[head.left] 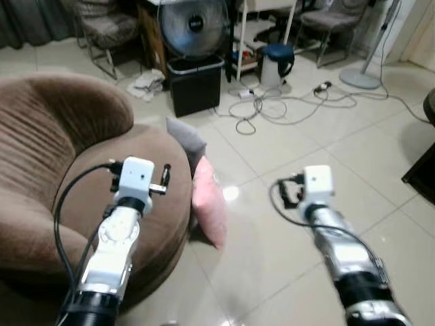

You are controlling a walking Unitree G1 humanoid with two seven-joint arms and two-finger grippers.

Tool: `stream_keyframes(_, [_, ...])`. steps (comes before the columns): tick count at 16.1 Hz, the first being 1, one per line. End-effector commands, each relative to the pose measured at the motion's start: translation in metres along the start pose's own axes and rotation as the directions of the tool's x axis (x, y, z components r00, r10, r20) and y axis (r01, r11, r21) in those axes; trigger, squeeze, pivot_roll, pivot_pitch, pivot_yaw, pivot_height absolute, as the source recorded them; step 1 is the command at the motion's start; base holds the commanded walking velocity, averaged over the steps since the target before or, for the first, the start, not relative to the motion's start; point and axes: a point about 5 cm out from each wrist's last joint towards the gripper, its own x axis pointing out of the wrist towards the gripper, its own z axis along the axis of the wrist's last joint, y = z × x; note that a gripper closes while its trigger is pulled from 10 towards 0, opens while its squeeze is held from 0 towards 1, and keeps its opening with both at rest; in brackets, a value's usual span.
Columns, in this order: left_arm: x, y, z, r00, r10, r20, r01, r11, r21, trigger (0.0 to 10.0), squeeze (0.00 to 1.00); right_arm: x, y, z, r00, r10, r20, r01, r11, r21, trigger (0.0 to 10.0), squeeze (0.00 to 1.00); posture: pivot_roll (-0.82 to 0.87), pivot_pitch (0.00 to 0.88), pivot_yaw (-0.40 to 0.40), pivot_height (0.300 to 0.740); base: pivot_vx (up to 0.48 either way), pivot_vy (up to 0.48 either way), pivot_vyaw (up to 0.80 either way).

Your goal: Move the pillow to the sofa from floor

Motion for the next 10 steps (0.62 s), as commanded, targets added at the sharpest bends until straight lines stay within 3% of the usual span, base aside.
stream_keyframes(1, [-0.0005,0.0004,0.0008,1.000,-0.012,0.014,0.012,1.000,0.008,10.0,0.00,0.0017,-0.0015,0.0058,1.000,-0.009,0.018,0.009,1.000,0.019,10.0,0.00,0.02,0.000,0.001,0.740,0.000,0.000,0.00])
stream_keyframes(6, [-0.0006,-0.0008,0.0012,0.999,-0.026,0.019,0.026,1.000,0.001,10.0,0.00,0.0016,-0.0026,0.0056,1.000,-0.011,0.014,0.011,1.000,0.013,10.0,0.00,0.01,0.000,0.004,0.740,0.316,0.000,-0.59])
stream_keyframes(10, [-0.0004,-0.0008,0.0008,0.999,-0.028,0.018,0.028,1.000,0.001,10.0,0.00,0.0018,-0.0025,0.0057,1.000,-0.014,0.013,0.014,1.000,0.012,10.0,0.00,0.01,0.000,0.004,0.740,0.342,0.000,0.00])
